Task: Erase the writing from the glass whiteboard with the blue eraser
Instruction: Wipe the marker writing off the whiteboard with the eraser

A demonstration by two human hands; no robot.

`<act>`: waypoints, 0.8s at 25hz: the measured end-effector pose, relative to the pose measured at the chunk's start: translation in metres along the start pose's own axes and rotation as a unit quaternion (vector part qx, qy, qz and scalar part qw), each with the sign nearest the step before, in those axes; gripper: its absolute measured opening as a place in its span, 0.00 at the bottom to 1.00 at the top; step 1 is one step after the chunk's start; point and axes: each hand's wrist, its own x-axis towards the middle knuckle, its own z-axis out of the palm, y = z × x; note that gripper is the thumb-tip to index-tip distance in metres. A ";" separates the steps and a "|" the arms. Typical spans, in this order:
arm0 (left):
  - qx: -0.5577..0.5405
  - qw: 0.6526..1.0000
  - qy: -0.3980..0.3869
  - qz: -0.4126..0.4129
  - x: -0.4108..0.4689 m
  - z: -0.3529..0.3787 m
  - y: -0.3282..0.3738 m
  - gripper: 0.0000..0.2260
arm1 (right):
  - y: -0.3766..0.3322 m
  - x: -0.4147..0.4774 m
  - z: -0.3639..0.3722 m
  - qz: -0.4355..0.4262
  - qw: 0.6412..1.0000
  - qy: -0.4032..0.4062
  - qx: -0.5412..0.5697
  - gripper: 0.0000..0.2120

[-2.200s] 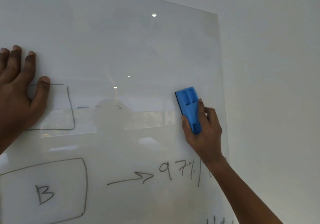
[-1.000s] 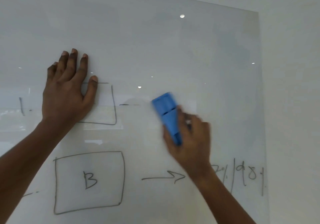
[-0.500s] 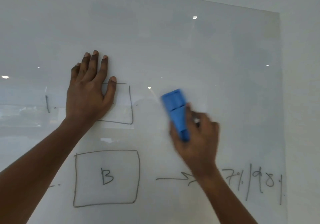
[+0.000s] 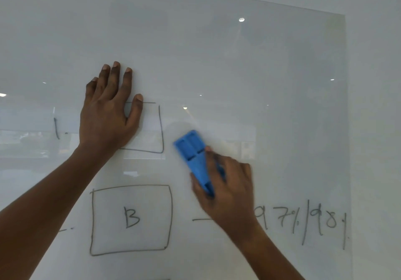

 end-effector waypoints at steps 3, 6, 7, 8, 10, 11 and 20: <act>0.006 1.000 0.000 0.002 0.000 0.000 0.001 0.28 | 0.055 -0.006 -0.019 0.149 0.985 0.067 -0.048 0.29; 0.005 1.000 -0.004 -0.001 -0.001 0.000 0.003 0.28 | 0.074 0.003 -0.023 0.241 0.967 0.073 -0.036 0.31; 0.004 1.000 -0.008 -0.002 -0.001 -0.002 0.004 0.29 | 0.074 0.003 -0.022 0.242 0.967 0.070 -0.036 0.32; 0.003 1.000 -0.016 -0.003 -0.001 -0.003 0.004 0.29 | 0.074 0.001 -0.021 0.236 0.969 0.067 -0.038 0.32; -0.002 0.999 -0.030 -0.010 0.001 -0.007 0.004 0.30 | 0.075 -0.002 -0.021 0.227 0.971 0.066 -0.037 0.32; -0.008 0.999 -0.028 -0.017 0.002 -0.010 0.006 0.30 | 0.076 -0.003 -0.021 0.228 0.971 0.066 -0.039 0.32; -0.053 0.997 -0.057 -0.009 -0.078 -0.030 0.044 0.32 | 0.076 -0.002 -0.020 0.229 0.970 0.065 -0.045 0.32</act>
